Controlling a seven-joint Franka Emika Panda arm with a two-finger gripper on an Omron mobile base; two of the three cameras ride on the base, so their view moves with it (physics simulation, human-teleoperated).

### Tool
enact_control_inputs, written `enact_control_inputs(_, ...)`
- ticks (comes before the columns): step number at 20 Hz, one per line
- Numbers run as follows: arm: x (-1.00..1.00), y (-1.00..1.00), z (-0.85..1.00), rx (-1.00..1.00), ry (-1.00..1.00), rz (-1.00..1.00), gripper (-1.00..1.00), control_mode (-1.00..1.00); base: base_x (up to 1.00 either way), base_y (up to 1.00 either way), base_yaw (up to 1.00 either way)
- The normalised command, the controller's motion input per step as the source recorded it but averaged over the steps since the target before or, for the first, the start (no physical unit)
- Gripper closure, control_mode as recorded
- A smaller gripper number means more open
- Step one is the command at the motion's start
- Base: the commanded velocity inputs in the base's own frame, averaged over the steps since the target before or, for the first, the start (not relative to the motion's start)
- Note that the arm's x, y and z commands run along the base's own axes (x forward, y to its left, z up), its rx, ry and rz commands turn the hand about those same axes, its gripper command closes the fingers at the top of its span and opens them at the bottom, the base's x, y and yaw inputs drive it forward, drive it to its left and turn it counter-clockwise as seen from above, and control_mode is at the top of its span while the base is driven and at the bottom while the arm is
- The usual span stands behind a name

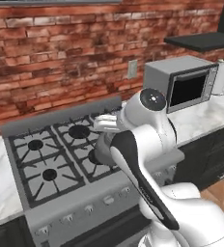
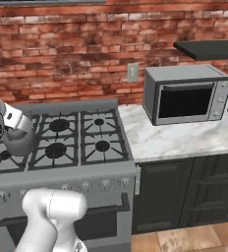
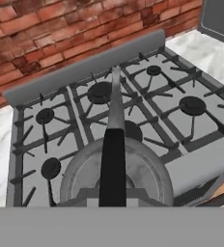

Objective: The kettle is done boiling. Turn off the stove, then wait for 300 timesteps before moving the kettle to the dining table.

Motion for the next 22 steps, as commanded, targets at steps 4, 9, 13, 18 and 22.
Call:
enact_control_inputs(4, 0.00, 0.00, 0.00, 0.00, 0.00, 0.00, 1.00, 1.00, -0.15, -0.02, -0.45)
enact_control_inputs(9, 0.00, 0.00, 0.00, 0.00, 0.00, 0.00, 1.00, 1.00, -0.10, -0.15, -0.45)
enact_control_inputs(13, 0.00, 0.00, 0.00, 0.00, 0.00, 0.00, 1.00, 1.00, -0.02, -0.15, -0.45)
enact_control_inputs(18, 0.00, 0.00, 0.00, 0.00, 0.00, 0.00, 1.00, 1.00, 0.00, -0.17, -0.44)
enact_control_inputs(22, 0.00, 0.00, 0.00, 0.00, 0.00, 0.00, 1.00, 1.00, 0.00, -0.17, -0.45)
